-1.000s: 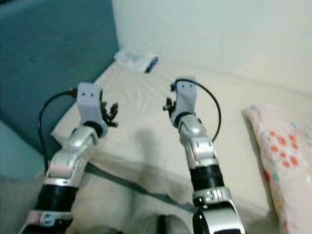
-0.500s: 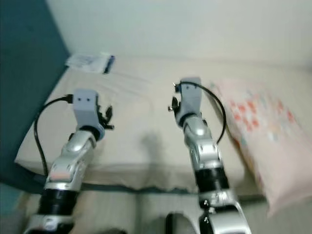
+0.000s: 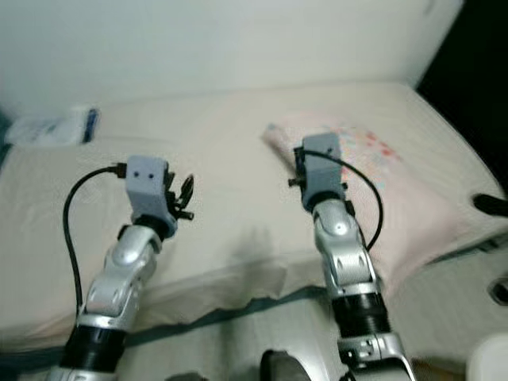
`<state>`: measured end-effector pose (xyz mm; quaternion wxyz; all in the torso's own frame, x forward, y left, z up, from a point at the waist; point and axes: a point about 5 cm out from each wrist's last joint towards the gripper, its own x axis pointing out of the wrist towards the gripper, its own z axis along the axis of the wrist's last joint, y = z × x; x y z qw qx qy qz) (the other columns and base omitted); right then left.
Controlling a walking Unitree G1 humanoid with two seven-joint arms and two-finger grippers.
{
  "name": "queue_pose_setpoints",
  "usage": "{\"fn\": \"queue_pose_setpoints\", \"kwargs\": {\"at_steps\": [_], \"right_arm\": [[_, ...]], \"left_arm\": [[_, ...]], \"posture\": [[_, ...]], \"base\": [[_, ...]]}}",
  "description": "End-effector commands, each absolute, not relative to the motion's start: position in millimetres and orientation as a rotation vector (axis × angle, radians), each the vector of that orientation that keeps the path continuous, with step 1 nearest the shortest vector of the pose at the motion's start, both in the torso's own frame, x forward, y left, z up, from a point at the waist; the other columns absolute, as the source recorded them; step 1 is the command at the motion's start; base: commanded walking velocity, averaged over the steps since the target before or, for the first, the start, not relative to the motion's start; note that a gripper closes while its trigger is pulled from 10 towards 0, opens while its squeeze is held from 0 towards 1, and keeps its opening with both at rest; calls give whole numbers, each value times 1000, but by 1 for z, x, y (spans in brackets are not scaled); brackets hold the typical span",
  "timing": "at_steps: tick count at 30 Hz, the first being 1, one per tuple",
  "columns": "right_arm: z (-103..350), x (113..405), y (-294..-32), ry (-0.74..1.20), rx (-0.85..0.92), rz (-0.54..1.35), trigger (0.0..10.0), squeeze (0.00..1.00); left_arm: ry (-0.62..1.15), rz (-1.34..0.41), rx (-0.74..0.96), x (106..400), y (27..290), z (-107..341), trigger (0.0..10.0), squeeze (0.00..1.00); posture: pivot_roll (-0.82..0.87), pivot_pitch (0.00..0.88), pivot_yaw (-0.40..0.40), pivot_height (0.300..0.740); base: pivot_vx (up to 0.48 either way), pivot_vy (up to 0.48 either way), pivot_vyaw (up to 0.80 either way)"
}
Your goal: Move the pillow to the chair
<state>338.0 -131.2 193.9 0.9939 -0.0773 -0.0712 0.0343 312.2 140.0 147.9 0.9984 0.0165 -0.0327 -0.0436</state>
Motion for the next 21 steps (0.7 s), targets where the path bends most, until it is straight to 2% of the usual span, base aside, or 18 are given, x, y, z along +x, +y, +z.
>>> {"fn": "queue_pose_setpoints", "kwargs": {"at_steps": [1, 10, 21], "right_arm": [[177, 335, -136, -83, -170, 49, 10000, 0], [163, 335, -141, -35, -135, 45, 10000, 0], [157, 336, -134, 15, -140, 132, 10000, 0]], "left_arm": [[-42, -101, 38, 309, 137, 143, 10000, 0], [-29, -124, 6, 307, 134, 138, 10000, 0], [-34, -157, 22, 311, 132, 140, 10000, 0]], "posture": [[3, 165, -16, 694], [8, 134, -8, 694], [-1, 136, -18, 694]], "base": [[0, 0, -800], [0, 0, -800], [0, 0, 0]]}}
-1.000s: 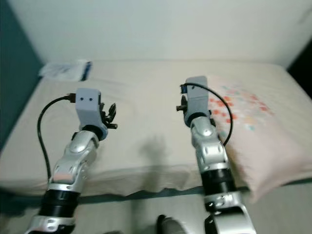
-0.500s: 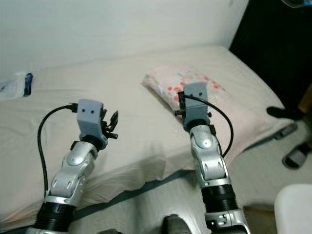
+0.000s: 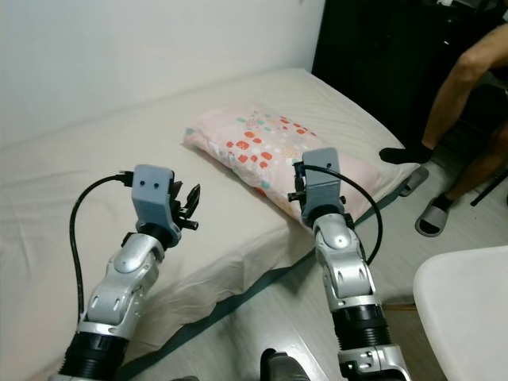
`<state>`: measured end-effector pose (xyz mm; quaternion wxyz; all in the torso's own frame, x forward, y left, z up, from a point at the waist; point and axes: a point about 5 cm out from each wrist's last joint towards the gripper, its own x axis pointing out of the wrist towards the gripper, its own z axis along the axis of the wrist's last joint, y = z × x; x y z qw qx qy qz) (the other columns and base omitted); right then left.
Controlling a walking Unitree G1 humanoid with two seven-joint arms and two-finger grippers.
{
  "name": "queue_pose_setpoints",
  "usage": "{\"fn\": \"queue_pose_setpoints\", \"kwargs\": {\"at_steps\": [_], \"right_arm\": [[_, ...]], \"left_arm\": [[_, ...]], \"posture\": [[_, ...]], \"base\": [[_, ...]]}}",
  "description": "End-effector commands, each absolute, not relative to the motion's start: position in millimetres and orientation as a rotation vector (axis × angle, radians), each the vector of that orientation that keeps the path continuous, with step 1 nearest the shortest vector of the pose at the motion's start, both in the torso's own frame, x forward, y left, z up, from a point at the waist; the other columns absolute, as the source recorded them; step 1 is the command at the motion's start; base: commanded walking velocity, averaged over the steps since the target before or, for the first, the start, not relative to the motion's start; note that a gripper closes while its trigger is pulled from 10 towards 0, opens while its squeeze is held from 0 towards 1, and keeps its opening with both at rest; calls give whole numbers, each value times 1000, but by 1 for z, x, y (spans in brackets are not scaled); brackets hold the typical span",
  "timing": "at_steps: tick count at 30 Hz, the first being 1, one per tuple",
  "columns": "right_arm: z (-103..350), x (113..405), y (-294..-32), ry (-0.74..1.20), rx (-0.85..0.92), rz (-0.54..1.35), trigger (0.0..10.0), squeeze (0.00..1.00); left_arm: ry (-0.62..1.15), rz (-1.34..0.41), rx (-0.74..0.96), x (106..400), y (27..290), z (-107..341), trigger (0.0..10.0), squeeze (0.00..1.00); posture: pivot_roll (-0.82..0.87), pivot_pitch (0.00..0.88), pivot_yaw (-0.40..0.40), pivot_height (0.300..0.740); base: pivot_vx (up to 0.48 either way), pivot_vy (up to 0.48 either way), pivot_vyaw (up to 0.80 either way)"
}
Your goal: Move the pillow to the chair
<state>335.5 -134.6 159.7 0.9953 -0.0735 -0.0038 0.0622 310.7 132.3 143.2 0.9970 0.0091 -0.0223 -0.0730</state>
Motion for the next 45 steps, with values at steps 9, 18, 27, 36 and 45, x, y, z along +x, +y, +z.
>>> {"fn": "queue_pose_setpoints", "kwargs": {"at_steps": [9, 18, 27, 36, 45], "right_arm": [[155, 336, -138, 21, -149, 130, 10000, 0], [154, 335, -136, 32, -157, 144, 10000, 0], [158, 337, -136, 33, -164, 164, 10000, 0], [159, 337, -134, 35, -162, 177, 10000, 0], [156, 334, -134, 48, -159, 188, 10000, 0]], "left_arm": [[-28, -163, -15, 309, 129, 139, 10000, 0], [-28, -153, -21, 308, 131, 139, 10000, 0], [-31, -138, -40, 308, 134, 139, 10000, 0], [-34, -131, -37, 308, 137, 140, 10000, 0], [-28, -148, -29, 306, 135, 138, 10000, 0]], "posture": [[-7, 138, -26, 694], [-11, 139, -31, 694], [-14, 134, -37, 694], [-13, 129, -38, 694], [-14, 129, -40, 694]], "base": [[152, 0, 0], [282, 0, 0], [200, 0, 0], [0, 0, 0], [0, 0, 0]]}}
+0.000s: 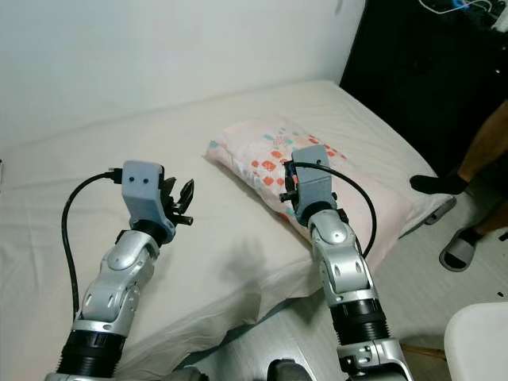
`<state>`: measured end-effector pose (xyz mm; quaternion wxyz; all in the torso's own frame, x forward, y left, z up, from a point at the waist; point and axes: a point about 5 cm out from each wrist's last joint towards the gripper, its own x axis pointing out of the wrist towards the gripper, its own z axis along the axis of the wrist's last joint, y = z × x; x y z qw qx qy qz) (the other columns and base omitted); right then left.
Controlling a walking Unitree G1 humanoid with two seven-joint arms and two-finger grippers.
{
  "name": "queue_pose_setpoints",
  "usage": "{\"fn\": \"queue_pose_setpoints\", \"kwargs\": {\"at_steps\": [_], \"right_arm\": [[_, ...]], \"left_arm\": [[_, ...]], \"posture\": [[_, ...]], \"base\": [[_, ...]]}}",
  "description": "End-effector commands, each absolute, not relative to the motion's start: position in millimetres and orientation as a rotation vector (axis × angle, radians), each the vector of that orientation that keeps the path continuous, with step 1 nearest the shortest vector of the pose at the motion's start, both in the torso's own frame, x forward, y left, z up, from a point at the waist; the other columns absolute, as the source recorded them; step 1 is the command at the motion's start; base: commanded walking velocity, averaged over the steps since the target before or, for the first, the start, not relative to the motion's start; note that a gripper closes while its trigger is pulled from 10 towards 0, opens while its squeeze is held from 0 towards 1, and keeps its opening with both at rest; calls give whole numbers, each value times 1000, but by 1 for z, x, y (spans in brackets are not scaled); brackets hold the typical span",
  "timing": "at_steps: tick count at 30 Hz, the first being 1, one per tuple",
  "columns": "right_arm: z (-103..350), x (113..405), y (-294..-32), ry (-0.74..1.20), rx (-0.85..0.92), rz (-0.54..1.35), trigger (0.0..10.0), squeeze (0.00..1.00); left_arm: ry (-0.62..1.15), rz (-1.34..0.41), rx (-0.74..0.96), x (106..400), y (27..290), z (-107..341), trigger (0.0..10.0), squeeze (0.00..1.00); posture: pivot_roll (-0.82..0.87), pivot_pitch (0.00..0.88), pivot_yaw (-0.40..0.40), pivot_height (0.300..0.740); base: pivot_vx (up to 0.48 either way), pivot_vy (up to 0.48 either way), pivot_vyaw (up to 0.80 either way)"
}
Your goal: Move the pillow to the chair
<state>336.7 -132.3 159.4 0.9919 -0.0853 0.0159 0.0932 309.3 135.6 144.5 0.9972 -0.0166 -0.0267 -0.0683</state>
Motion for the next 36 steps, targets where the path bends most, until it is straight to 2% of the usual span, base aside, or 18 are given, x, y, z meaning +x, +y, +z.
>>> {"fn": "queue_pose_setpoints", "kwargs": {"at_steps": [1, 26, 28, 36], "right_arm": [[156, 334, -134, 50, -156, 190, 10000, 0], [155, 325, -129, 33, -104, 189, 10000, 0], [150, 322, -130, 45, -85, 177, 10000, 0], [148, 320, -133, 48, -92, 176, 10000, 0]], "left_arm": [[-26, -151, -30, 306, 134, 138, 10000, 0], [-22, -150, -23, 303, 138, 134, 10000, 0], [-19, -154, -22, 301, 137, 132, 10000, 0], [-17, -161, -28, 300, 134, 129, 10000, 0]], "posture": [[-13, 125, -39, 694], [-15, 56, -29, 694], [-12, 26, -35, 694], [-10, 0, -46, 694]], "base": [[0, 0, 0], [0, 0, 0], [0, 0, 0], [0, 0, 0]]}}
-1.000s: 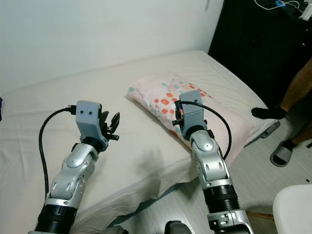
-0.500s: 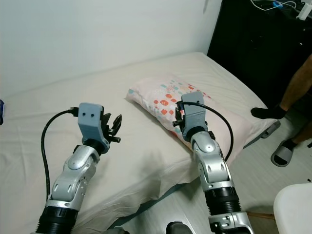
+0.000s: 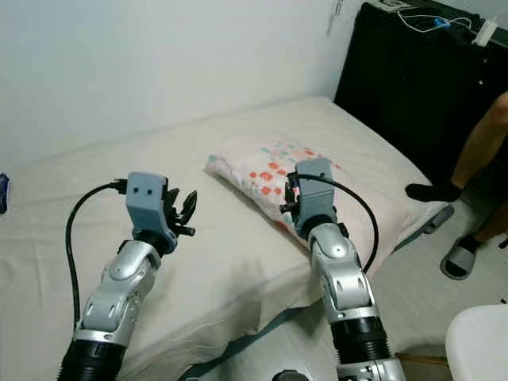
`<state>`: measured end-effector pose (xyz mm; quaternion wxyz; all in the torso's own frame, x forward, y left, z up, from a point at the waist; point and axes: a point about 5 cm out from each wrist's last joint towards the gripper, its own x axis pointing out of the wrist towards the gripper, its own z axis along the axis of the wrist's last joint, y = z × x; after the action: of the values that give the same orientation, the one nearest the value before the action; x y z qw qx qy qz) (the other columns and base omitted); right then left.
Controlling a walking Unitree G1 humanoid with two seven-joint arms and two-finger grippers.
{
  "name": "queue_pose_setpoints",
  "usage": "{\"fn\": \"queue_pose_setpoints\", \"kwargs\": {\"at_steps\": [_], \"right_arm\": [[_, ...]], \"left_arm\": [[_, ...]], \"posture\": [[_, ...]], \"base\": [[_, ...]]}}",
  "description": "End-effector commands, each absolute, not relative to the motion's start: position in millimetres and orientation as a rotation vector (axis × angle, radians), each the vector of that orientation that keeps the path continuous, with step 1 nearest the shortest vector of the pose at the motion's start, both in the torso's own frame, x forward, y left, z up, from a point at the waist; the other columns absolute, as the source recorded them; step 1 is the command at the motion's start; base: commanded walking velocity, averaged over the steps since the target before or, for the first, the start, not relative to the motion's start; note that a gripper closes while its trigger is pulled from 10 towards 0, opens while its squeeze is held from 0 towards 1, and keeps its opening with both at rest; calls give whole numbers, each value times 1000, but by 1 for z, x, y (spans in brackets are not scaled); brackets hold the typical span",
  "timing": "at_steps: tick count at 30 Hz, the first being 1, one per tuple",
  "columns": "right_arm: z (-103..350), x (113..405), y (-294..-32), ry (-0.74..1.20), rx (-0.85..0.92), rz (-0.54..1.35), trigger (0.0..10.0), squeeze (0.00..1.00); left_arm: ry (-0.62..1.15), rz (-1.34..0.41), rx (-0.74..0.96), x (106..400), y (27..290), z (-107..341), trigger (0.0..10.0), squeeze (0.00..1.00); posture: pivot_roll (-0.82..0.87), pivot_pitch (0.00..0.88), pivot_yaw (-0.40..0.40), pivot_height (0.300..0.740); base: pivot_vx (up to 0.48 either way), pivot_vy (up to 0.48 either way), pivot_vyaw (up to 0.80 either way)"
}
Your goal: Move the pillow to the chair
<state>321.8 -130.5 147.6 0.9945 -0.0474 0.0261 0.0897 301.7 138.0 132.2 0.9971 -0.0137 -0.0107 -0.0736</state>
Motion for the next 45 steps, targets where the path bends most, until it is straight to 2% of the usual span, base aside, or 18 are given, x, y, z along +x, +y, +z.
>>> {"fn": "queue_pose_setpoints", "kwargs": {"at_steps": [1, 19, 22, 23, 25, 26, 28, 29, 32, 38, 45], "right_arm": [[149, 320, -133, 48, -97, 178, 10000, 0], [148, 341, -130, 54, -201, 211, 10000, 0], [133, 347, -121, 69, -523, 269, 10000, 0], [133, 347, -121, 69, -523, 269, 10000, 0], [124, 348, -117, 66, -690, 311, 10000, 0], [124, 348, -117, 66, -690, 311, 10000, 0], [111, 350, -115, 101, -812, 343, 10000, 0], [111, 352, -115, 74, -912, 336, 10000, 0], [115, 355, -115, 14, -1012, 321, 10000, 0], [123, 359, -103, -170, -1089, 341, 10000, 0], [119, 358, -92, -182, -1025, 459, 10000, 0]], "left_arm": [[-16, -162, -29, 299, 133, 129, 10000, 0], [-13, -162, -13, 302, 135, 129, 10000, 0], [-21, -191, 54, 300, 136, 123, 10000, 0], [-21, -191, 54, 300, 136, 123, 10000, 0], [-9, -198, 46, 298, 136, 116, 10000, 0], [-9, -198, 46, 298, 136, 116, 10000, 0], [4, -197, 39, 296, 137, 111, 10000, 0], [5, -195, 40, 296, 138, 111, 10000, 0], [3, -186, 38, 297, 139, 113, 10000, 0], [1, -164, 30, 297, 143, 112, 10000, 0], [-3, -162, 36, 297, 144, 111, 10000, 0]], "posture": [[-10, 0, -47, 694], [-11, 38, -44, 694], [-15, 52, -39, 694], [-15, 52, -39, 694], [-15, 50, -37, 694], [-15, 50, -37, 694], [-15, 51, -33, 694], [-15, 52, -34, 694], [-16, 52, -32, 694], [-16, 50, -30, 694], [-15, 45, -29, 694]], "base": [[0, 0, 0], [0, 0, 0], [0, 0, 0], [0, 0, 0], [0, 0, 0], [0, 0, 0], [0, 0, 0], [0, 0, 0], [0, 0, 0], [0, 0, 0], [0, 0, 0]]}}
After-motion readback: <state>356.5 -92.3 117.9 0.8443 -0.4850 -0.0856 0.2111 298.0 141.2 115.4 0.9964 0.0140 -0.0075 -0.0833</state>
